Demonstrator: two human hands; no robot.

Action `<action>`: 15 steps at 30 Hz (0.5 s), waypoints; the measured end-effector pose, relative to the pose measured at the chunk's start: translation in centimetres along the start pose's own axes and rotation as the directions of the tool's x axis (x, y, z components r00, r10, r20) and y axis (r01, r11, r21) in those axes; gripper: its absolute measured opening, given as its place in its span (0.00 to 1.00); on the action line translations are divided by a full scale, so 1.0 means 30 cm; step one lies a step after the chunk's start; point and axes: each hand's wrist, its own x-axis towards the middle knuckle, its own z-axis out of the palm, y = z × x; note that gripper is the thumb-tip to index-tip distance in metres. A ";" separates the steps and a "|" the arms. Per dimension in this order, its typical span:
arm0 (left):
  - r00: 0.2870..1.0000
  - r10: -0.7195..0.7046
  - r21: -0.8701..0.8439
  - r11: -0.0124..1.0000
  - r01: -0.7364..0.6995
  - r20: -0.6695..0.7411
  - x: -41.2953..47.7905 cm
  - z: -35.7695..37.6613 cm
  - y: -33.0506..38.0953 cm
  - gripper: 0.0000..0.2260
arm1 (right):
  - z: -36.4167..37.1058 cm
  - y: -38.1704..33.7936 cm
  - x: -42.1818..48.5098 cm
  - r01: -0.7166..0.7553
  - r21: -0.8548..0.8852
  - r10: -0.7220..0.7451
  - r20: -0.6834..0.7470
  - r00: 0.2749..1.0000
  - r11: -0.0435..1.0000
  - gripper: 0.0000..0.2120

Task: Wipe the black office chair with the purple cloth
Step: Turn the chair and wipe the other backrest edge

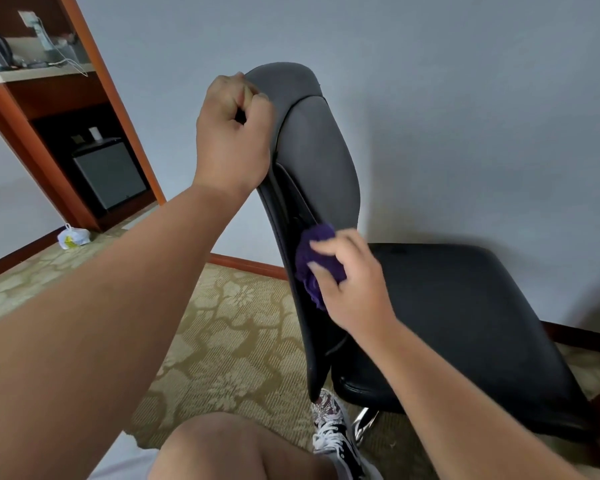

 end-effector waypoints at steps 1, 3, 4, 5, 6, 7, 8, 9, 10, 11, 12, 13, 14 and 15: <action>1.000 -0.006 -0.002 1.000 0.006 -0.001 -0.001 0.000 0.002 0.12 | 0.011 0.038 -0.081 -0.055 -0.034 0.056 0.016 0.998 0.998 0.11; 1.000 -0.007 -0.001 1.000 0.007 -0.001 -0.005 -0.002 0.003 0.12 | 0.042 0.107 -0.247 -0.211 -0.133 0.217 0.034 0.976 0.968 0.15; 1.000 -0.008 0.003 1.000 0.008 0.000 -0.007 -0.003 0.002 0.12 | 0.057 0.132 -0.316 -0.294 -0.180 0.305 0.039 0.951 0.939 0.17; 1.000 -0.009 0.004 1.000 0.009 0.002 -0.009 -0.005 0.004 0.12 | 0.072 0.146 -0.366 -0.371 -0.212 0.386 0.036 0.922 0.904 0.18; 1.000 -0.011 0.000 1.000 0.011 0.004 -0.010 -0.004 0.005 0.12 | 0.086 0.147 -0.391 -0.433 -0.225 0.449 0.021 0.893 0.873 0.18; 1.000 -0.015 -0.006 1.000 0.015 0.008 -0.011 -0.004 0.008 0.11 | 0.100 0.138 -0.396 -0.475 -0.220 0.486 -0.005 0.874 0.852 0.16; 1.000 -0.021 -0.014 1.000 0.021 0.012 -0.011 -0.004 0.011 0.11 | 0.111 0.117 -0.384 -0.500 -0.205 0.505 -0.034 0.863 0.841 0.13; 1.000 -0.026 -0.021 0.999 0.026 0.016 -0.011 -0.004 0.013 0.11 | 0.121 0.088 -0.363 -0.513 -0.174 0.511 -0.058 0.858 0.841 0.10; 0.999 -0.029 -0.027 0.999 0.030 0.017 -0.012 -0.004 0.013 0.11 | 0.128 0.053 -0.335 -0.517 -0.125 0.512 -0.075 0.856 0.846 0.08; 0.999 -0.029 -0.031 0.999 0.030 0.016 -0.013 -0.005 0.014 0.11 | 0.132 0.015 -0.300 -0.519 -0.061 0.512 -0.093 0.854 0.853 0.06; 0.999 -0.028 -0.034 0.999 0.029 0.015 -0.014 -0.005 0.013 0.11 | 0.134 -0.024 -0.260 -0.513 0.009 0.510 -0.119 0.852 0.858 0.06; 1.000 -0.027 -0.037 0.999 0.028 0.014 -0.016 -0.006 0.014 0.11 | 0.135 -0.060 -0.219 -0.494 0.073 0.499 -0.154 0.853 0.866 0.07; 1.000 -0.027 -0.039 0.999 0.027 0.012 -0.016 -0.005 0.014 0.11 | 0.136 -0.092 -0.177 -0.468 0.129 0.485 -0.185 0.855 0.874 0.07; 1.000 -0.026 -0.036 0.999 0.026 0.009 -0.016 -0.004 0.016 0.11 | 0.140 -0.118 -0.140 -0.435 0.171 0.465 -0.213 0.859 0.884 0.08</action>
